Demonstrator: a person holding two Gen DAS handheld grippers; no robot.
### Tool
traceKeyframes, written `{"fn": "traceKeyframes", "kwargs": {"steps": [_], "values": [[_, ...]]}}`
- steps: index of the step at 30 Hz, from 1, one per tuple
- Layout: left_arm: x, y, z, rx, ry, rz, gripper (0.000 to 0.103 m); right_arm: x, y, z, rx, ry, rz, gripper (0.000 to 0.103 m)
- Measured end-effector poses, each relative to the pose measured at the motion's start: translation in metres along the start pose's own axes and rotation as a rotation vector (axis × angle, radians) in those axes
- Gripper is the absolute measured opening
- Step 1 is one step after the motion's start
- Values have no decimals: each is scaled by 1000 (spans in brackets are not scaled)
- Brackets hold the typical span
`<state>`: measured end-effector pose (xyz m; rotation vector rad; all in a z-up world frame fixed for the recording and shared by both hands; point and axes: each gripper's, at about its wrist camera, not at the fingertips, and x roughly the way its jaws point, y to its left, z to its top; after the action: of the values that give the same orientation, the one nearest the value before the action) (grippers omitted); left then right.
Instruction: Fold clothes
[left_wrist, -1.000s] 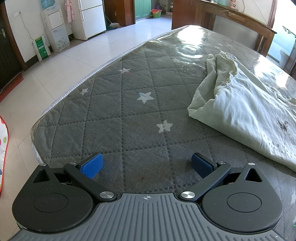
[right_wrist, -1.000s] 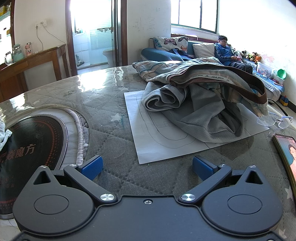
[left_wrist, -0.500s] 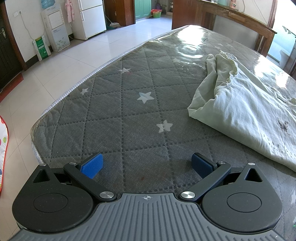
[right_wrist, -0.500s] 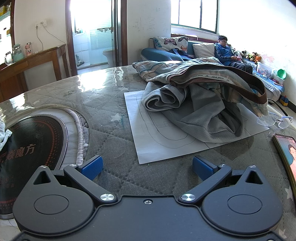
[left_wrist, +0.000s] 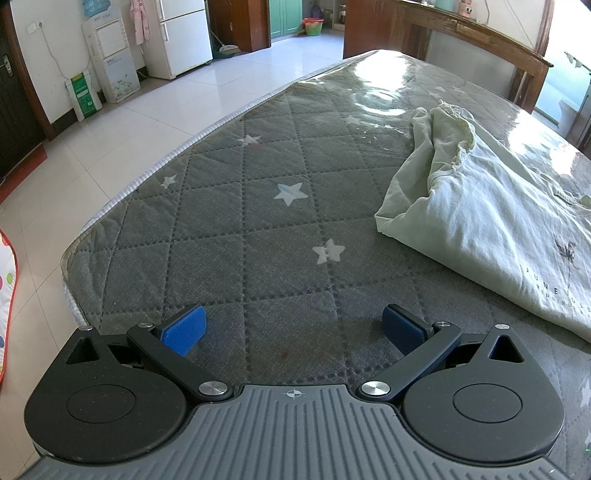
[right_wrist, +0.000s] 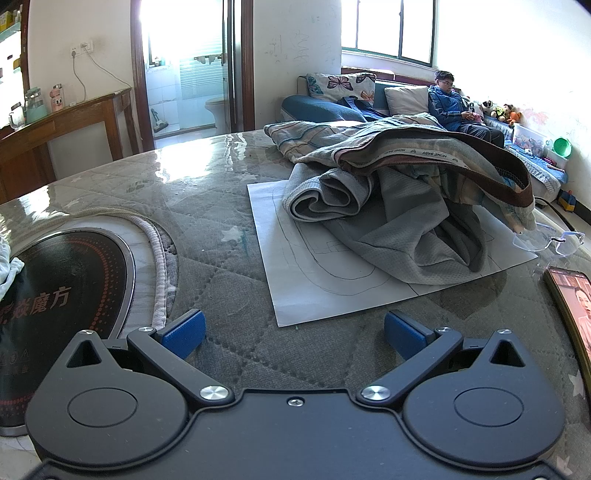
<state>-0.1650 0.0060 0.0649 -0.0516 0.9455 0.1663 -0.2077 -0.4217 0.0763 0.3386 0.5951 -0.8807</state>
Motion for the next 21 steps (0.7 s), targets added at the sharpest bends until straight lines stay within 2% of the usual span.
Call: {"fn": "traceKeyframes", "kwargs": {"steps": [21], "values": [[0, -2, -1, -1, -2, 2, 103, 0, 0, 0, 0, 0, 0, 103]]}}
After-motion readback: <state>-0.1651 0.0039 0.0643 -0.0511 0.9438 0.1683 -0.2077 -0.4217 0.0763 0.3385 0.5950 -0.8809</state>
